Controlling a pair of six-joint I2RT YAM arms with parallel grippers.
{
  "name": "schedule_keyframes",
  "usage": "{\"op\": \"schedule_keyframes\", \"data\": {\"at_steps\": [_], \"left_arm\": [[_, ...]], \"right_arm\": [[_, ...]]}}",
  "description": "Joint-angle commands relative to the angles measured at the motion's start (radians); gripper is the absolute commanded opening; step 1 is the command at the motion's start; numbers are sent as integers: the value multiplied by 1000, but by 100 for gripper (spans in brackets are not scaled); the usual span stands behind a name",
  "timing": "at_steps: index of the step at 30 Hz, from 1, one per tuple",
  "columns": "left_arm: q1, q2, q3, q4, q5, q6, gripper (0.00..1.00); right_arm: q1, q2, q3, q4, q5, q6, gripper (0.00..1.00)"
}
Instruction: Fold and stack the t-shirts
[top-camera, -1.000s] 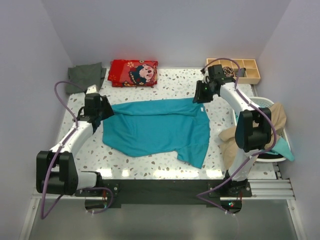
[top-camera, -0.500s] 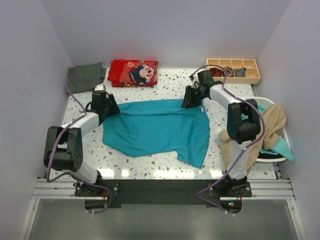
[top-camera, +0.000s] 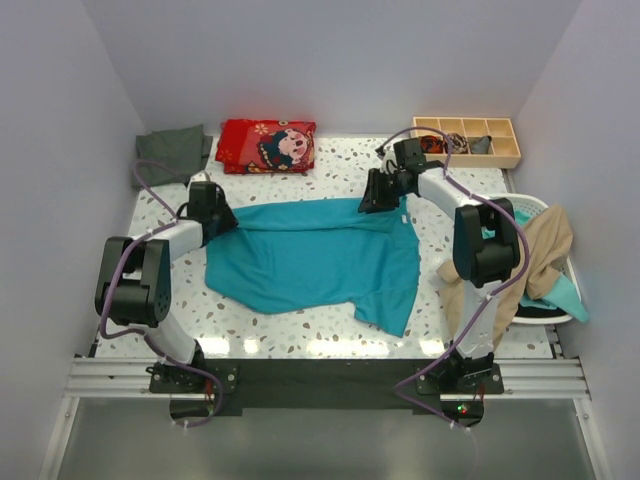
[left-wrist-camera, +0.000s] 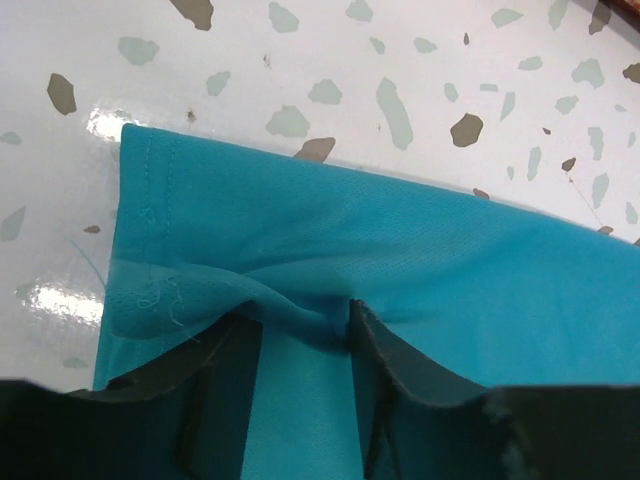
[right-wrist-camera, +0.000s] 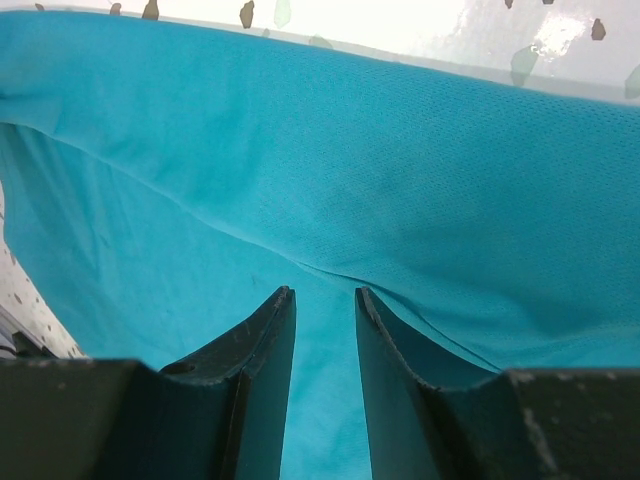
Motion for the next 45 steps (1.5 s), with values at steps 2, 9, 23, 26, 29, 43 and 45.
{"op": "schedule_keyframes", "data": {"at_steps": [2, 9, 23, 26, 29, 43, 45], "left_arm": [[2, 4, 30, 37, -57, -48, 35], [1, -35, -3, -2, -80, -53, 0], [-2, -239, -192, -92, 23, -96, 48], [-4, -295, -226, -129, 27, -110, 54], [-2, -368, -252, -143, 1, -119, 55], [1, -274, -97, 135, -36, -56, 57], [1, -215, -61, 150, 4, -62, 56]], "right_arm": [[-2, 8, 23, 21, -37, -11, 35], [0, 53, 11, -51, 39, -17, 34], [-2, 107, -45, -91, 140, -7, 31], [0, 100, -41, -106, 156, -11, 31], [0, 87, -38, -109, 156, -22, 30], [0, -56, -31, -80, 91, -22, 30], [1, -56, -32, -86, 96, -24, 30]]}}
